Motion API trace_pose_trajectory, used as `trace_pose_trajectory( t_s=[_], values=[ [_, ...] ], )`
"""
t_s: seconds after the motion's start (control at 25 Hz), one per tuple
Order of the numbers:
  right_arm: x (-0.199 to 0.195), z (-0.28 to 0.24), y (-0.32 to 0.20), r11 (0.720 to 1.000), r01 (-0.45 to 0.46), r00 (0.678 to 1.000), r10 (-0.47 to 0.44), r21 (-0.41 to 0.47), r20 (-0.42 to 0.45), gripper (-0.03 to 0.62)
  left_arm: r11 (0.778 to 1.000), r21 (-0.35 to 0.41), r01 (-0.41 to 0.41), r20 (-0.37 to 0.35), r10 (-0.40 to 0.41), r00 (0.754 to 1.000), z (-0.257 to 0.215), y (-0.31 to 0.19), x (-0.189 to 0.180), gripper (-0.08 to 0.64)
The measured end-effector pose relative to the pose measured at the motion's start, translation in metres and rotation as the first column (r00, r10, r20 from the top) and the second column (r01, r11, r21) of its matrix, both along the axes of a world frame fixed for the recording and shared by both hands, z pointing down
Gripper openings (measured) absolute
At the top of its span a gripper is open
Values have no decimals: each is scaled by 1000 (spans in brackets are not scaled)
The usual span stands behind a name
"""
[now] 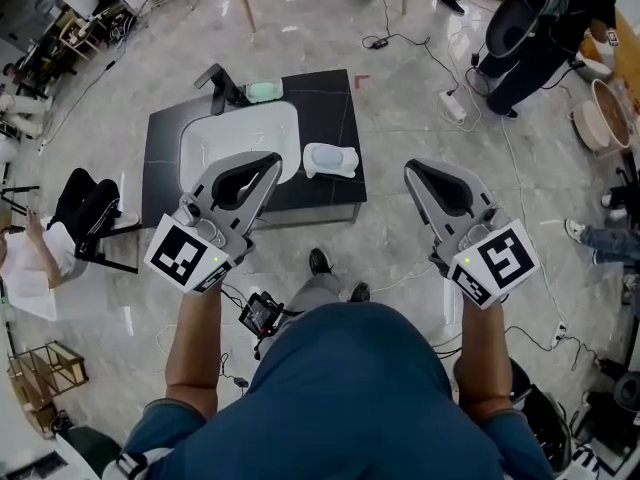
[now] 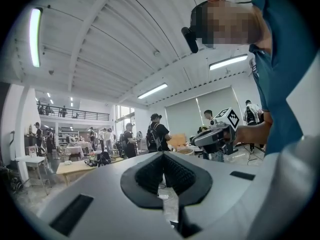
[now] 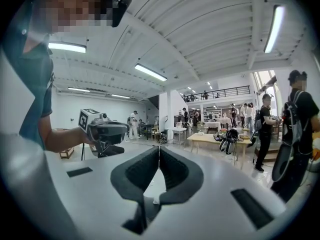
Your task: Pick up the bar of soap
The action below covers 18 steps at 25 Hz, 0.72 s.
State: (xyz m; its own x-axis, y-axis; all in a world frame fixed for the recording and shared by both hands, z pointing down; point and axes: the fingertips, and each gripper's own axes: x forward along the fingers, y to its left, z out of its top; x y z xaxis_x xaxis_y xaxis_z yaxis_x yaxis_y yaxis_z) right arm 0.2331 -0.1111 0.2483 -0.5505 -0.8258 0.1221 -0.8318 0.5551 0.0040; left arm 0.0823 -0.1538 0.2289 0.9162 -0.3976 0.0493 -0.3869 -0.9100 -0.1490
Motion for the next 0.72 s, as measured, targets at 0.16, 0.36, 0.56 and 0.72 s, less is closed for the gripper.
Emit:
trace_pose_trajectory(
  t_s=[0.16, 0.36, 0.56, 0.72],
  values=[
    [-10, 3, -31, 1000, -5, 1000, 4, -16, -21, 15, 1000, -2, -15, -25, 15, 1000, -1, -34, -6, 3],
    [-20, 2, -68, 999, -39, 999, 38, -26, -24, 15, 998, 3, -55, -40, 55, 998, -5, -74, -10, 3],
    [-37, 11, -99, 997, -69, 997, 68, -45, -31, 17, 996, -2, -86, -38, 86, 996, 5, -107, -25, 3],
    [-46, 21, -119, 995, -63, 998, 60, -72, -36, 17, 996, -27, -81, -43, 79, 996, 15, -128, -34, 3]
  ],
)
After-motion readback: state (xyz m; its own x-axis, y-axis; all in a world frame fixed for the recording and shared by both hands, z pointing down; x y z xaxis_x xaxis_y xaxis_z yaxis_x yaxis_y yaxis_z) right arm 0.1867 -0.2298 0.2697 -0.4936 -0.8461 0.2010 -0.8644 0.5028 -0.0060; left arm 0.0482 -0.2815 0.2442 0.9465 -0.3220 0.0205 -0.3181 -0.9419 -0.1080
